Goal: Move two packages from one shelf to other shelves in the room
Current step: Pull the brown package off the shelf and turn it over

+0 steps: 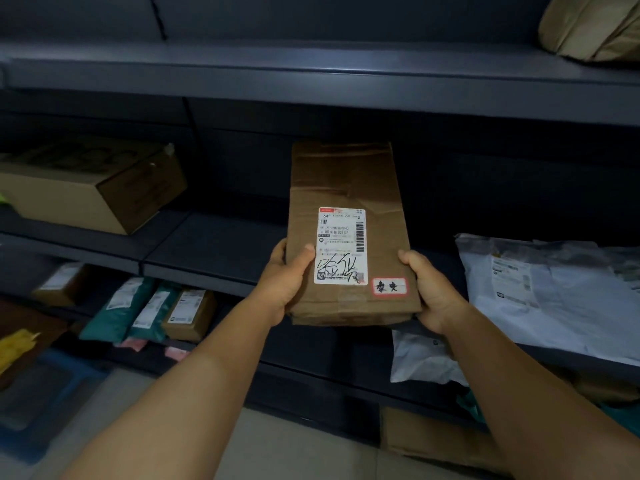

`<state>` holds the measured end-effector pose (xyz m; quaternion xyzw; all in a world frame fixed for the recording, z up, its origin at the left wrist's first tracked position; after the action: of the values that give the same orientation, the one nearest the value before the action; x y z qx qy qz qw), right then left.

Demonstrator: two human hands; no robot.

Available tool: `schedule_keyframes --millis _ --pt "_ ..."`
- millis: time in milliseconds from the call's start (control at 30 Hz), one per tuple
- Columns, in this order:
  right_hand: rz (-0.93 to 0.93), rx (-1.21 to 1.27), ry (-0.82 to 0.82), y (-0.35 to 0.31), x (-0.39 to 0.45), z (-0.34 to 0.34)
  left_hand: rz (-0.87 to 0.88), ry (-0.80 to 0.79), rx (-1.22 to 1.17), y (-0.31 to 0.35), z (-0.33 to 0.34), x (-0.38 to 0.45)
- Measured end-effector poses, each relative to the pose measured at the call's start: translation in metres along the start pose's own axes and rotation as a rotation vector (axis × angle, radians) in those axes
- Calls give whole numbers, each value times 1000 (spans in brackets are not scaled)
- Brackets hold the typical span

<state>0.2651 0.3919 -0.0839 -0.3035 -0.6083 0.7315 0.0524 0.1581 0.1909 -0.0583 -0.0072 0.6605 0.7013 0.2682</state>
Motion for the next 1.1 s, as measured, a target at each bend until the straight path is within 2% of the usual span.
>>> schedule_keyframes --millis 233,567,667,833,1100 --pt "-20 -30 -82 -11 7 36 8 123 -35 12 -37 -3" --pt "1 -112 -175 -24 6 122 6 176 -335 25 -121 -25" --pt "-12 -133 -209 -27 0 162 54 207 -393 36 -157 -36" --pt "-5 -143 -245 -30 -16 241 166 270 -321 64 -230 -55" --pt "-17 -172 -303 -37 -44 362 228 337 -283 99 -344 -83"
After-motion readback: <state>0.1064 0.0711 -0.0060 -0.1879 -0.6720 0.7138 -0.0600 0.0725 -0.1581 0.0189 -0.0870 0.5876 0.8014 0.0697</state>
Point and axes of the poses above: each hand's wrist, its own x-axis towards the middle knuckle, its own z-axis out of the palm, y = z × x, the point moved 4 cm from there along x, towards the middle knuckle, and after that the axes turned 10 degrees about -x, right-handed, at the moved point
